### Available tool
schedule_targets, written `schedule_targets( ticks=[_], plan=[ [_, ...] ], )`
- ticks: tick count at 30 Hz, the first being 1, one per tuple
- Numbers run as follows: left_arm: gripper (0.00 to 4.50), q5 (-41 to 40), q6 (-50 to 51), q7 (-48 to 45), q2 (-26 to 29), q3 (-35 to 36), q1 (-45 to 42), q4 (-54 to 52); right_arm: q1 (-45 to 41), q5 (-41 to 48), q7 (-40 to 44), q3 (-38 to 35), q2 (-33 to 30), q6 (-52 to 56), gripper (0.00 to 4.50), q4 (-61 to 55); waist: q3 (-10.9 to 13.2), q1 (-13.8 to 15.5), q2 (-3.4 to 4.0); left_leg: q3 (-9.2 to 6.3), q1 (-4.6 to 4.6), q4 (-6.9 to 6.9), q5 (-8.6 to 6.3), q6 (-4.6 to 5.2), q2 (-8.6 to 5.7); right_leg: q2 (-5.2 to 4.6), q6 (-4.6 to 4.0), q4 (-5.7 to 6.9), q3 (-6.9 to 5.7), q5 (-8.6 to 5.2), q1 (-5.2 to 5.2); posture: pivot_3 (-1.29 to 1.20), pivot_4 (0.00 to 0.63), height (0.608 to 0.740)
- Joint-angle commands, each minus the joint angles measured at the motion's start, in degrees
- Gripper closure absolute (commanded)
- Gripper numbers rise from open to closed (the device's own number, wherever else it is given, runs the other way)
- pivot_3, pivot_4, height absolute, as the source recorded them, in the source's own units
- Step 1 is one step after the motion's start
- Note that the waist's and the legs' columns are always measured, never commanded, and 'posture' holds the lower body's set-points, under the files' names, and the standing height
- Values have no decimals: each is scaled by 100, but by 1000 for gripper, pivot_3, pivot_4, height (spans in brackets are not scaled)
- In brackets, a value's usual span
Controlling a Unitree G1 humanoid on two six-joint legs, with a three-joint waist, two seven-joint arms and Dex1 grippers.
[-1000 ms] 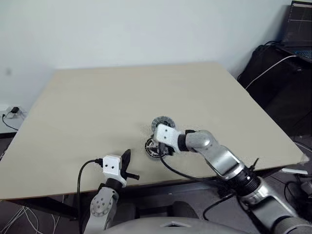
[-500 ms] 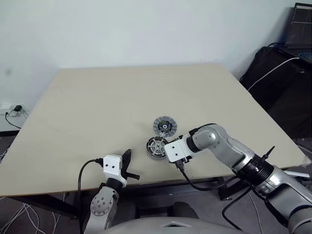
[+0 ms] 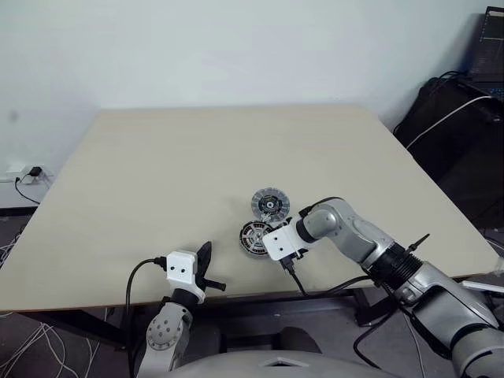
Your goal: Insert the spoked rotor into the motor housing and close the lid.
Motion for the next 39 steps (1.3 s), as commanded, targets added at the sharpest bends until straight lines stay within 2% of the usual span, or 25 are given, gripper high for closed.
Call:
schedule_targets(
  ticks=[1,5,11,14,19,24,30,39],
  plan=[
    [4500,59,-127,30,29,-26,-50,-290,-108,-75,68,-87,38,-105,3225,88,-5,-4,3,0,0,0,0,0,0,1,0,0,0,0,1,0,0,740],
    [4500,42,-144,19,78,5,-28,-315,-82,-123,68,-143,77,-130,4384,122,-7,-22,-2,0,10,1,0,-1,4,4,-2,2,0,1,9,0,0,740],
    [4500,40,-136,26,108,-3,-31,-307,-43,-145,-11,-226,109,-126,4395,116,-7,-28,-1,1,12,7,-1,-3,5,5,24,6,3,-5,9,0,0,740],
    [4500,39,-128,23,104,-23,-35,-287,110,110,-15,-464,211,292,4395,-86,-7,-26,-2,1,12,9,0,-3,5,5,23,7,5,-4,9,0,0,740],
    [4500,34,-126,30,89,-31,-29,-261,550,667,91,-977,362,1460,4395,-875,-6,-6,-1,0,7,11,0,-3,6,5,-4,6,6,13,5,0,0,740],
    [4500,12,-133,29,50,-50,-18,-197,1082,755,-345,-1410,607,3224,4395,-1901,-6,25,-1,-2,-18,11,-1,-2,4,2,-6,4,6,14,-18,0,0,740],
    [4500,-8,-109,-21,44,-63,-50,-141,1321,903,-726,-1553,887,5065,4395,-2773,-5,44,0,-2,-20,15,-13,-21,2,-3,-4,4,3,13,-18,0,0,740],
    [4500,-50,-107,-64,49,-64,-37,-81,1152,1752,-719,-1561,513,6261,4395,-3658,0,33,2,-4,-24,18,-14,-18,2,-3,24,2,-1,-4,-18,0,0,740]
  ],
)
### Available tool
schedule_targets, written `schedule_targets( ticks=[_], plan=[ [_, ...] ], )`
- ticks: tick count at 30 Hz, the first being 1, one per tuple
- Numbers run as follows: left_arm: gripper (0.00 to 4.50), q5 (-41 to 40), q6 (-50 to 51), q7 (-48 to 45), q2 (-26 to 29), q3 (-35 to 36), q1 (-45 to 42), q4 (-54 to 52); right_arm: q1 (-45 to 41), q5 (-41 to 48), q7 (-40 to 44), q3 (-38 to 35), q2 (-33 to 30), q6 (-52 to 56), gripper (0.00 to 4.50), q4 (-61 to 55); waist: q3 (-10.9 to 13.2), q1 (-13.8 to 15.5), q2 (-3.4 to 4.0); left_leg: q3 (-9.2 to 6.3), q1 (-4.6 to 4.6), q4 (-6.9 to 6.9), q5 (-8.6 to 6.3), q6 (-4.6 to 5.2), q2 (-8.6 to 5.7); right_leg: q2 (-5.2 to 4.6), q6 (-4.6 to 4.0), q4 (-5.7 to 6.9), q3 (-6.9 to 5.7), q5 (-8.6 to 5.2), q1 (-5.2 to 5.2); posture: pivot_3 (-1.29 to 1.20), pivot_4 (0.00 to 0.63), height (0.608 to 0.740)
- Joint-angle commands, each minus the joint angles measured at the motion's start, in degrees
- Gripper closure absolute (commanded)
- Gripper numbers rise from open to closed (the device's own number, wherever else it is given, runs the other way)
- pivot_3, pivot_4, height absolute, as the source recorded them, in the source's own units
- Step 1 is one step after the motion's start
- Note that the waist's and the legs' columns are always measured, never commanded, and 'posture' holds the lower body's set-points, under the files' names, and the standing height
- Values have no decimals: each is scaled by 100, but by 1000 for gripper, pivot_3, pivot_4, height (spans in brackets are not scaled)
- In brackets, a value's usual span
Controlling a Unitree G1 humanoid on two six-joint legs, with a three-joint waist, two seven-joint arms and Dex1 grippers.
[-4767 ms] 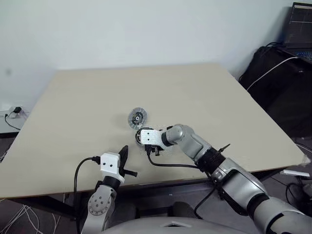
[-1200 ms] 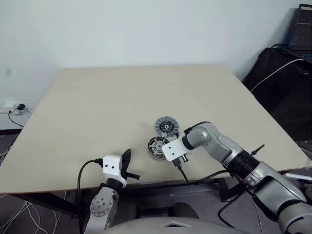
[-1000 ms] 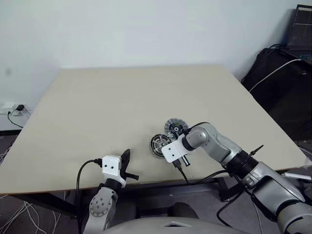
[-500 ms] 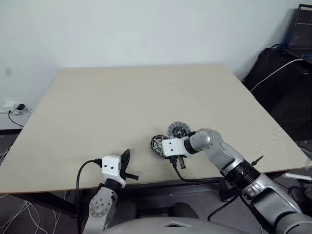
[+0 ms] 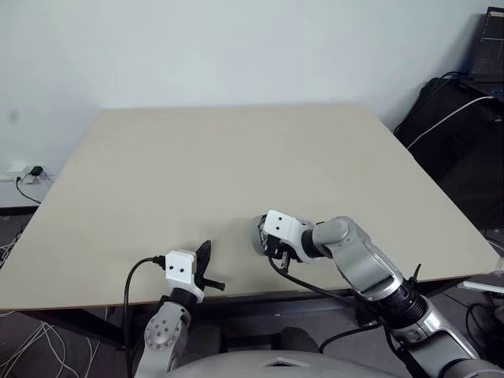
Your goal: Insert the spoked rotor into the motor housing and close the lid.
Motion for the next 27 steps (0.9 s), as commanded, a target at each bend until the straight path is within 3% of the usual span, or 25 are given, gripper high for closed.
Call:
schedule_targets(
  ticks=[1,17,27],
  plan=[
    [4500,-36,-94,-44,-27,-57,-34,-42,-280,422,-43,-272,-64,304,4395,-588,3,-15,1,0,-1,0,0,0,0,0,0,0,0,0,0,0,0,740],
    [4500,-61,-163,-36,-45,-35,-17,35,-664,991,-1109,236,315,349,4395,730,4,-49,3,-1,-1,4,-1,1,-3,-6,4,-1,-1,3,4,0,0,740],
    [4500,-67,-204,-28,-60,-26,32,56,-792,1204,-1630,76,862,-141,4396,1376,6,-54,7,0,-3,6,-1,0,-5,-10,12,-1,-3,6,5,0,0,740]
  ],
)
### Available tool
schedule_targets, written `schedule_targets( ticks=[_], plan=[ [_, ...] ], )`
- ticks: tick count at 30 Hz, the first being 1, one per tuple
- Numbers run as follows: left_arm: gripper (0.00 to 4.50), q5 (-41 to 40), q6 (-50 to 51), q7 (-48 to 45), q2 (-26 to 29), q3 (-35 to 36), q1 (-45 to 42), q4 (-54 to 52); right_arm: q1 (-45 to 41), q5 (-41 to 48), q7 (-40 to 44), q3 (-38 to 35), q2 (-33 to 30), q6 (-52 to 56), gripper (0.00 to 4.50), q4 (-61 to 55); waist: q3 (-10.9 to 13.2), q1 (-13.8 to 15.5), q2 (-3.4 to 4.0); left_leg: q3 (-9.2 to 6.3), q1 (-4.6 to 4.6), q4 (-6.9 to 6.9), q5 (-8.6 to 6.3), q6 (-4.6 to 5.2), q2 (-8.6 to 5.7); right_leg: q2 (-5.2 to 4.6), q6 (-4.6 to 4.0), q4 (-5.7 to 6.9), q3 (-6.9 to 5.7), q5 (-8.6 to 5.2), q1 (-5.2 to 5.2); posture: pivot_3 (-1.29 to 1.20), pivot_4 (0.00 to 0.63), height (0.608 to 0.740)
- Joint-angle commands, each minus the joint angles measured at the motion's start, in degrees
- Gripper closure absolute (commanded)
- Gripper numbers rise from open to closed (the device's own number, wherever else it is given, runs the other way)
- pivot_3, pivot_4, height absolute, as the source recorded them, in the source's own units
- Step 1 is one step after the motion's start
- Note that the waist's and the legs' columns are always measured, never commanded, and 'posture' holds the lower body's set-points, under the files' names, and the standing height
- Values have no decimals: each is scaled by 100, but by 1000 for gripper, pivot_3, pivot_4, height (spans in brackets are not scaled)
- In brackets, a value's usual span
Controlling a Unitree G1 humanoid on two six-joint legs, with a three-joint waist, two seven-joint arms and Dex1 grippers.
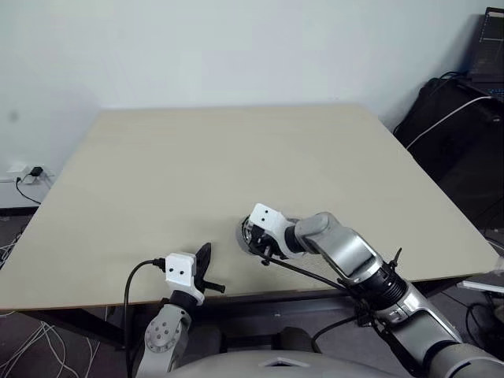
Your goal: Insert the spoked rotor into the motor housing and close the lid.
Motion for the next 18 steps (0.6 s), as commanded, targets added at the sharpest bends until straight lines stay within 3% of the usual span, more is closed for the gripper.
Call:
schedule_targets(
  ticks=[1,7,13,16,18],
  plan=[
    [4500,-29,-143,-11,-41,-19,-40,-6,-112,48,-277,-269,165,-195,4046,69,1,0,2,0,0,0,0,0,0,0,0,0,0,0,0,0,0,740],
    [4500,-33,-125,-14,-45,-23,-52,-11,-24,173,-708,-459,609,-194,2224,-12,1,-17,3,0,-1,0,0,1,1,2,-3,0,1,2,-2,0,0,740],
    [4500,-31,-79,-38,-16,-37,-40,-63,104,572,-995,-894,1117,-181,2224,-366,2,-24,5,-1,-1,-1,-1,-1,2,1,-2,0,1,1,-2,0,0,740],
    [4500,-29,-81,-49,5,-42,-6,-96,209,462,-1489,-1214,1393,-779,2808,-467,5,-31,10,-1,-2,-2,-2,-3,2,0,0,0,2,0,-4,0,0,740],
    [4500,9,-119,-24,15,-36,11,-116,294,138,-1928,-1340,1363,-1499,3439,-493,6,-27,11,0,-2,-1,-3,-4,2,0,2,0,2,0,-4,0,0,740]
  ],
)
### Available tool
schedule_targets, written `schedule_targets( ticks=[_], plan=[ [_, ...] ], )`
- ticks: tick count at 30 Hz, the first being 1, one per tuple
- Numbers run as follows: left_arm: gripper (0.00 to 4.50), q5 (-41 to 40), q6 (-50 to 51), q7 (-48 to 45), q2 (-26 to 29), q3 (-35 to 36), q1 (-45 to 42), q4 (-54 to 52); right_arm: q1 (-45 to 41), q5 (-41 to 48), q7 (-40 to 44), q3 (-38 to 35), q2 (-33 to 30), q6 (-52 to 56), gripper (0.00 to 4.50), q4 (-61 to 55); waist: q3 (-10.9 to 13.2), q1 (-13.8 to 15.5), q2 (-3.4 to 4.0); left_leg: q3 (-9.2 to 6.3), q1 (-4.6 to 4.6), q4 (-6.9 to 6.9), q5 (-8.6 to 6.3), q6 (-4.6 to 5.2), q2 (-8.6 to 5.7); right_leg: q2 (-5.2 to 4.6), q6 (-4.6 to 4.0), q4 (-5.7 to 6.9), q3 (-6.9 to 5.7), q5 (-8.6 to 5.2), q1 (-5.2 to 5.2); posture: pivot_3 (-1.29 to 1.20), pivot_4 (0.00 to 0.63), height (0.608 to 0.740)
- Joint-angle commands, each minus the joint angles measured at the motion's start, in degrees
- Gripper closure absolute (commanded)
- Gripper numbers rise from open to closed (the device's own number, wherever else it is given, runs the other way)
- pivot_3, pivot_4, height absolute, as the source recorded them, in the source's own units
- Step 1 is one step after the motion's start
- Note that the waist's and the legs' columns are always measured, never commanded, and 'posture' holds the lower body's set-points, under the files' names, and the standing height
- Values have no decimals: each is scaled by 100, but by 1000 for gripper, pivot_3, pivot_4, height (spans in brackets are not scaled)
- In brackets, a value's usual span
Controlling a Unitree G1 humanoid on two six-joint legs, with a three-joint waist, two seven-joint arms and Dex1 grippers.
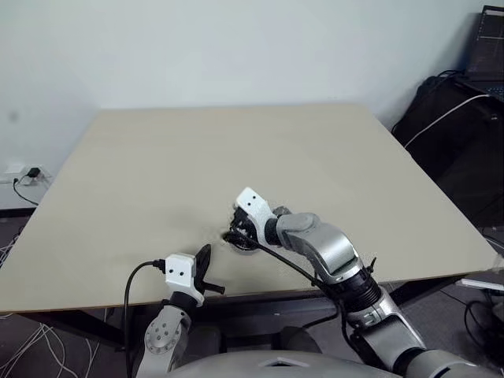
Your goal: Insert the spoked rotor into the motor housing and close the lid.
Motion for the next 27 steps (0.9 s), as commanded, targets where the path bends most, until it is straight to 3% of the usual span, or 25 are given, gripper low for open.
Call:
schedule_targets(
  ticks=[1,3,9,14,18,27],
  plan=[
    [4500,24,-122,8,7,-25,10,-178,110,-415,-756,-438,-13,-1164,3777,-285,0,6,0,0,-1,0,0,0,-1,0,1,0,0,0,0,0,0,740],
    [4500,115,-149,45,56,-8,23,-174,298,-574,-1159,-658,10,-1655,4455,-297,-1,12,-1,0,-2,0,-1,0,-2,-2,1,-2,0,0,0,0,0,740],
    [4500,122,-140,15,203,39,82,-224,1067,-1221,-2331,-1319,-150,-2511,4485,-399,3,7,5,5,-3,-5,-1,1,-2,0,0,-2,4,0,-4,0,0,740],
    [4500,107,-31,-71,298,-16,-4,-260,1752,-1619,-2811,-1593,-269,-2434,4485,-542,7,-3,14,7,-1,-5,0,2,3,4,1,-1,8,-2,-4,0,0,740],
    [4500,94,35,-119,350,-35,-36,-291,2198,-1634,-2530,-1462,-464,-2077,4485,-758,9,-46,17,8,1,-4,1,4,3,5,2,-1,9,-3,-2,0,0,740],
    [4500,71,178,-186,423,-27,-15,-408,2639,-837,-959,-794,-970,-1157,4485,-1515,17,-130,15,7,5,-4,4,10,7,5,5,-1,9,-5,1,0,0,740]
  ],
)
